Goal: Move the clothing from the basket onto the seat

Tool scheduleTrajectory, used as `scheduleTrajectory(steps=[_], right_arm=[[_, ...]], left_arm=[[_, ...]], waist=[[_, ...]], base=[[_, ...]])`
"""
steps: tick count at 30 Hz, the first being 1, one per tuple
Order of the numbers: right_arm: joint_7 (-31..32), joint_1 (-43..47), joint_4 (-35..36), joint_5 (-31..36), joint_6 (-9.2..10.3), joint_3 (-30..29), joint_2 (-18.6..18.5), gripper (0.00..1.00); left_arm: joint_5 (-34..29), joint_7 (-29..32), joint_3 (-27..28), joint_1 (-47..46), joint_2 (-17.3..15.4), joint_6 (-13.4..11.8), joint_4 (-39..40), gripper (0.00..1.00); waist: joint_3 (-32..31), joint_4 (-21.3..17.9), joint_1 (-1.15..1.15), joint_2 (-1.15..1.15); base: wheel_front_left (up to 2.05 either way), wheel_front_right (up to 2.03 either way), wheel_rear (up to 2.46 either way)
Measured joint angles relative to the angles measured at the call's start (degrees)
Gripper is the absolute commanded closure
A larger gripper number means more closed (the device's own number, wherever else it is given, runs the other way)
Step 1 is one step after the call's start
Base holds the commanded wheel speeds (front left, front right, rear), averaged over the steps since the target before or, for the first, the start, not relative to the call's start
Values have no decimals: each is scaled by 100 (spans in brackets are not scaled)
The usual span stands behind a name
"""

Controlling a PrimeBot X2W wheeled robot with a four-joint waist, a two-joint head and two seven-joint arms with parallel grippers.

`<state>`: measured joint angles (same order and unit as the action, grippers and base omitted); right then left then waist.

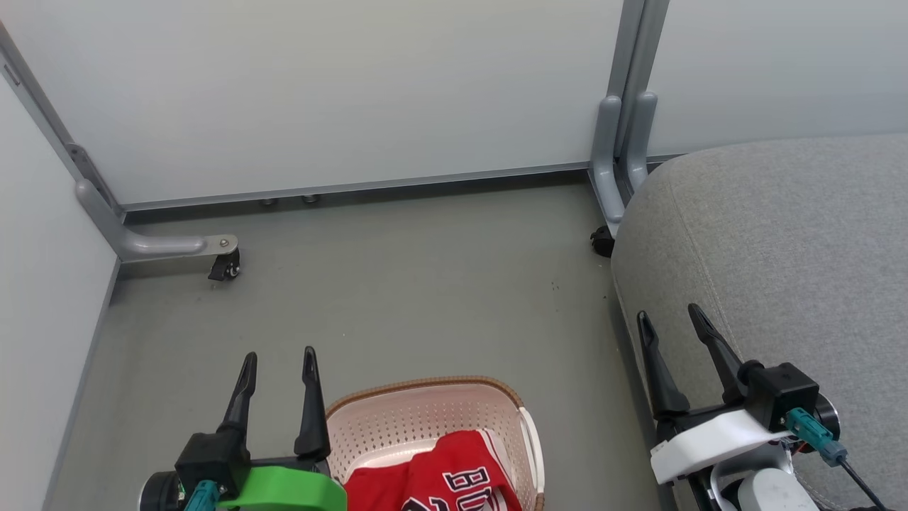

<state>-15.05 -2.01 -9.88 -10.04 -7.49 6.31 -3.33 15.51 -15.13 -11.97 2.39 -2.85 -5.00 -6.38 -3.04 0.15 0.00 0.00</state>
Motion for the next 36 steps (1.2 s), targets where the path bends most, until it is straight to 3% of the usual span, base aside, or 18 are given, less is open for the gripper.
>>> scheduleTrajectory(steps=[13,17,26,30,36], right_arm=[[0,-1,9,-58,0,0,4,0],[0,-2,32,-92,0,-10,7,0],[0,-221,191,-156,0,-44,-4,0],[0,-482,297,-200,0,-36,-31,0],[-1,-913,431,-260,0,38,-30,0]], left_arm=[[-98,-2,9,7,1,47,-226,0],[-123,-3,-101,37,2,56,-666,0],[-1015,-2,-275,-518,-18,231,-1856,0],[-1530,-1,-487,-1127,-260,300,-2616,0],[-2067,-2,-1027,-2207,-642,604,-3634,0]], waist=[[66,-23,0,0],[167,-73,0,0],[712,-217,0,0],[1147,-288,0,0],[1909,-427,0,0]], base=[[0,0,0],[0,0,0],[0,0,0],[0,0,0],[0,0,0]])
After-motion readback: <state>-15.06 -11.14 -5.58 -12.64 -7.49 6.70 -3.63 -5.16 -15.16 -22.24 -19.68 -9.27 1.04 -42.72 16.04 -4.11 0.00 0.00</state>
